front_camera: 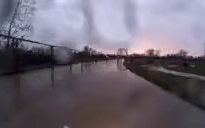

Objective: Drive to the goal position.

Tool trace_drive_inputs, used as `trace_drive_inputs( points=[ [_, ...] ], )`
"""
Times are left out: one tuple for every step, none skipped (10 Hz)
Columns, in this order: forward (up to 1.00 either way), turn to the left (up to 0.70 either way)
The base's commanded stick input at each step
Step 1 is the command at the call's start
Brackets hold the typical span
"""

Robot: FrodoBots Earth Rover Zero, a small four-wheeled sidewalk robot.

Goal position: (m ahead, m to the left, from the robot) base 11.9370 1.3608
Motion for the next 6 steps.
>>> trace_drive_inputs(
  points=[
    [0.7, 0.0],
    [0.7, 0.0],
    [0.7, 0.0],
    [0.7, 0.0],
    [0.7, 0.0],
    [0.7, 0.0]
  ],
)
